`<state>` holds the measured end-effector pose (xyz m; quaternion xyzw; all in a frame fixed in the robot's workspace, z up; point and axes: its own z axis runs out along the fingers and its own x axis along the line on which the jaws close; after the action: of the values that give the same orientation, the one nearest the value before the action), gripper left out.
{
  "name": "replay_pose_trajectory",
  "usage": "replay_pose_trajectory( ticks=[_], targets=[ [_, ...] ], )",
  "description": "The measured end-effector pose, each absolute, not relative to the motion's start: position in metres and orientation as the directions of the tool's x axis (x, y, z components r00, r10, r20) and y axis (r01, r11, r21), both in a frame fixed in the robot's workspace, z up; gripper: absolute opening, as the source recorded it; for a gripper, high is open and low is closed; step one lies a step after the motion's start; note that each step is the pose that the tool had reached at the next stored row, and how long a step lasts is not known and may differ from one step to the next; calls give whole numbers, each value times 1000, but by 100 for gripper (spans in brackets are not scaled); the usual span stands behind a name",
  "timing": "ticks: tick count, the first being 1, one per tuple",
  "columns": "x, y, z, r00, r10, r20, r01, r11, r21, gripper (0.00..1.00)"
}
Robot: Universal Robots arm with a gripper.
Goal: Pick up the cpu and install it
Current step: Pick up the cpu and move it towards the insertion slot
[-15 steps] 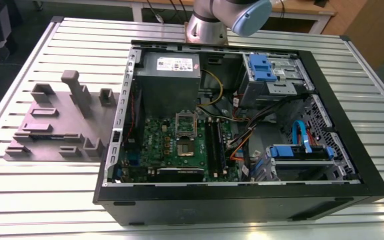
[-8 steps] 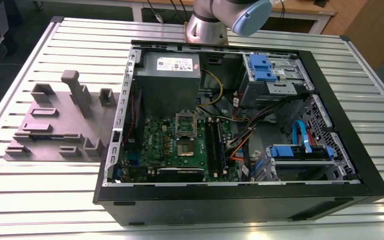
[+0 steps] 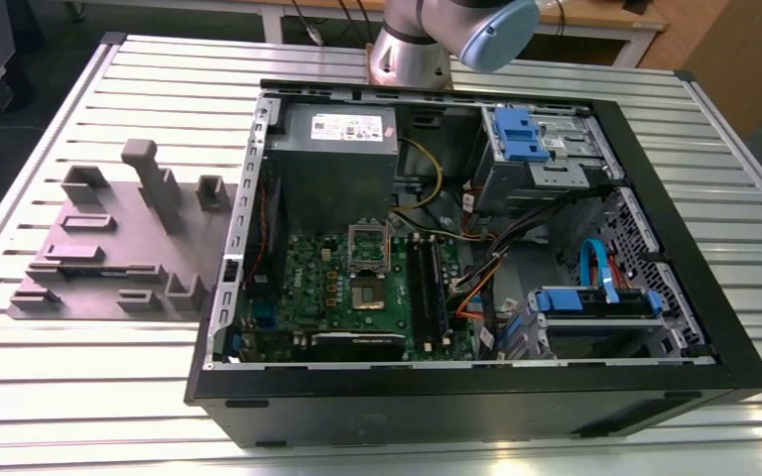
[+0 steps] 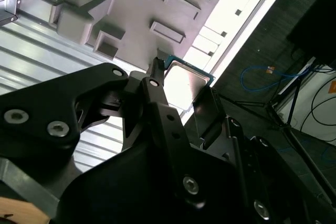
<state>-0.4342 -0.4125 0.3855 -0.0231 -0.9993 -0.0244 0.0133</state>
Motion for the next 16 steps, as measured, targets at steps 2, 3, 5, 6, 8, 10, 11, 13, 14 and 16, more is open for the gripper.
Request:
replay_pose_trajectory(
  ticks=[2, 3, 5, 6, 8, 10, 11, 13, 14, 16],
  targets=[
    [-434, -412, 385, -999, 46, 28, 47, 998, 48, 47],
    [-434, -413, 385, -999, 46, 28, 47, 998, 48, 47],
    [-433, -413, 385, -999, 46, 28, 47, 998, 48, 47],
    [-433, -413, 385, -999, 46, 28, 47, 998, 48, 47],
    [-432, -413, 385, -999, 46, 28, 47, 998, 48, 47],
    [-432, -413, 385, -999, 46, 28, 47, 998, 48, 47],
    [-431, -413, 385, -999, 46, 28, 47, 998, 48, 47],
    [-431, -413, 385, -999, 46, 28, 47, 998, 48, 47],
    [-430, -413, 386, -999, 46, 28, 47, 998, 48, 47],
    [-430, -413, 385, -999, 46, 28, 47, 998, 48, 47]
  ],
)
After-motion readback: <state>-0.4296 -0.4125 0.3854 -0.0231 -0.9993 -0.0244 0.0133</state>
